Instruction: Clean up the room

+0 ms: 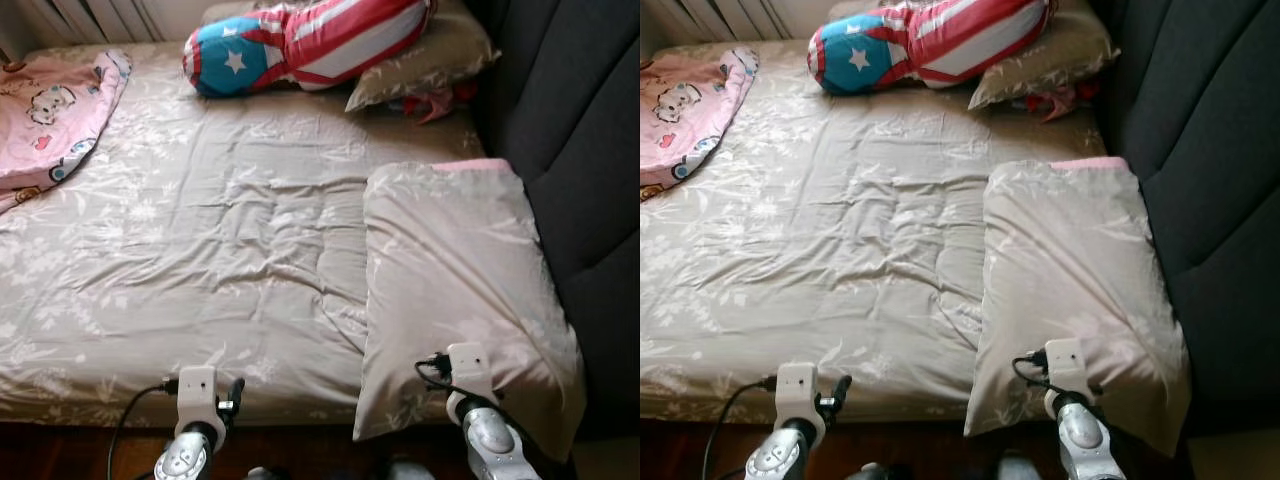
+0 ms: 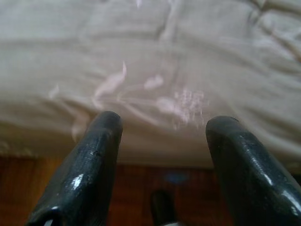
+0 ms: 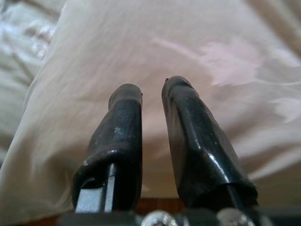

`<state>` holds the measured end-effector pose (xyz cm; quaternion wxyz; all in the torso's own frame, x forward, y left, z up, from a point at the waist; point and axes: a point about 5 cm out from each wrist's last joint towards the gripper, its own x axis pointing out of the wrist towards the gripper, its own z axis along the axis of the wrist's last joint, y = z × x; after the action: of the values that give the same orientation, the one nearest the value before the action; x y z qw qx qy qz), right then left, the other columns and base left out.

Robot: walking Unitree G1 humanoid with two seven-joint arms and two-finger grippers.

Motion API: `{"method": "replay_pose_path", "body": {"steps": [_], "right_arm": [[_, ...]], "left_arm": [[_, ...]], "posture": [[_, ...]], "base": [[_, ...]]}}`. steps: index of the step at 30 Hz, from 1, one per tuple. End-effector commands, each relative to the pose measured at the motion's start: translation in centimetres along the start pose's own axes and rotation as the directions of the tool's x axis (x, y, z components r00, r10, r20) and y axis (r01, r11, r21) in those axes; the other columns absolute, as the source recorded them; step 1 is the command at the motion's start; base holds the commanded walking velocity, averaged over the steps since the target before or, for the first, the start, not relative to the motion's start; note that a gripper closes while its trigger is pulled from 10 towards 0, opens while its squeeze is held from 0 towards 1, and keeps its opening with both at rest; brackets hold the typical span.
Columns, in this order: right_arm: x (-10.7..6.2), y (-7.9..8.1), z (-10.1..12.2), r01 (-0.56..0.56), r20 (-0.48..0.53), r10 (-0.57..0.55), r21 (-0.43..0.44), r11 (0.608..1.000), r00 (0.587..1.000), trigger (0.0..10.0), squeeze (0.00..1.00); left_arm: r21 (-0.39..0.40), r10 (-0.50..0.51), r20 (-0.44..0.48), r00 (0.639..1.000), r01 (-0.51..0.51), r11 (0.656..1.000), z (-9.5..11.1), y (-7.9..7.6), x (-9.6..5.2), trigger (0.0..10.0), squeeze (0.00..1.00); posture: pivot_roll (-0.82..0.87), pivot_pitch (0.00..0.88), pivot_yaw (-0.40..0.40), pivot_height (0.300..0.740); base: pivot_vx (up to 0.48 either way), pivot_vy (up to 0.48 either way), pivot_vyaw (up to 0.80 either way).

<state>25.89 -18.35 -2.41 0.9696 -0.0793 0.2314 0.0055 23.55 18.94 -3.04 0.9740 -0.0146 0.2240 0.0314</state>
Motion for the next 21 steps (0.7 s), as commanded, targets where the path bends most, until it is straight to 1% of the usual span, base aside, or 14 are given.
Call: {"method": "replay_pose_path", "body": {"steps": [1,2,4,7,9,10,13,15,18,19,21], "right_arm": [[-0.6,0.6,-1.9,-0.031,-0.093,0.030,-0.006,0.999,0.995,10.0,0.00],[-0.7,0.7,-2.1,-0.036,-0.112,0.035,-0.004,0.999,0.993,10.0,0.00],[-0.7,0.6,-2.5,-0.033,-0.138,0.036,0.023,0.999,0.990,10.0,0.00],[-1.0,0.7,-3.3,-0.034,-0.195,0.050,0.086,0.996,0.980,10.0,0.00],[-1.0,0.7,-3.4,-0.036,-0.203,0.055,0.094,0.995,0.978,10.0,0.00],[-1.0,0.7,-3.6,-0.028,-0.224,0.054,0.117,0.993,0.973,10.0,0.00],[-1.1,0.6,-3.8,-0.008,-0.243,0.043,0.146,0.989,0.969,10.0,0.00],[-1.1,0.5,-4.0,0.008,-0.254,0.039,0.181,0.983,0.966,10.0,0.00],[-1.1,0.6,-4.0,0.009,-0.263,0.042,0.189,0.982,0.964,10.0,0.00],[-1.3,0.5,-4.3,-0.002,-0.274,0.049,0.170,0.986,0.961,10.0,0.00],[-1.4,0.5,-4.5,-0.003,-0.281,0.051,0.170,0.986,0.958,10.0,0.00]], "left_arm": [[0.002,0.033,-0.077,0.996,-0.033,0.999,-1.9,0.4,-0.7,10.0,0.00],[-0.002,0.044,-0.106,0.993,-0.044,0.999,-2.4,0.4,-0.8,10.0,0.00],[0.000,0.049,-0.134,0.990,-0.049,0.999,-2.8,0.4,-0.8,10.0,0.00],[-0.005,0.059,-0.179,0.982,-0.061,0.998,-3.1,0.3,-0.6,10.0,0.00],[-0.005,0.061,-0.189,0.980,-0.063,0.998,-3.1,0.3,-0.4,10.0,0.00],[-0.004,0.065,-0.210,0.976,-0.068,0.998,-3.2,0.4,-0.4,10.0,0.00],[0.002,0.065,-0.248,0.967,-0.066,0.998,-3.4,0.4,-0.3,10.0,0.00],[0.010,0.061,-0.280,0.958,-0.060,0.998,-3.8,0.4,-0.5,10.0,0.00],[0.016,0.062,-0.297,0.953,-0.060,0.998,-4.0,0.5,-0.5,10.0,0.00],[0.016,0.069,-0.316,0.946,-0.068,0.998,-4.4,0.7,-0.7,10.0,0.00],[0.014,0.074,-0.327,0.942,-0.073,0.997,-4.6,0.8,-0.9,10.0,0.00]], "posture": [[-0.15,0.132,0.026,0.740],[-0.15,0.113,0.021,0.740],[-0.16,0.096,0.020,0.740],[-0.16,0.056,0.018,0.740],[-0.16,0.053,0.018,0.740],[-0.16,0.030,0.019,0.740],[-0.18,0.002,0.031,0.740],[-0.19,0.000,0.036,0.740],[-0.20,0.000,0.041,0.740],[-0.20,0.000,0.045,0.740],[-0.20,0.000,0.047,0.740]], "base": [[0.000,0.000,0.00],[0.000,0.000,0.00],[0.000,0.000,0.00],[0.000,0.000,0.00],[0.000,0.000,0.00],[0.000,0.000,0.00],[0.000,0.000,0.00],[0.000,0.000,0.00],[0.000,0.000,0.00],[0.000,0.000,0.00],[0.000,0.000,0.00]]}}
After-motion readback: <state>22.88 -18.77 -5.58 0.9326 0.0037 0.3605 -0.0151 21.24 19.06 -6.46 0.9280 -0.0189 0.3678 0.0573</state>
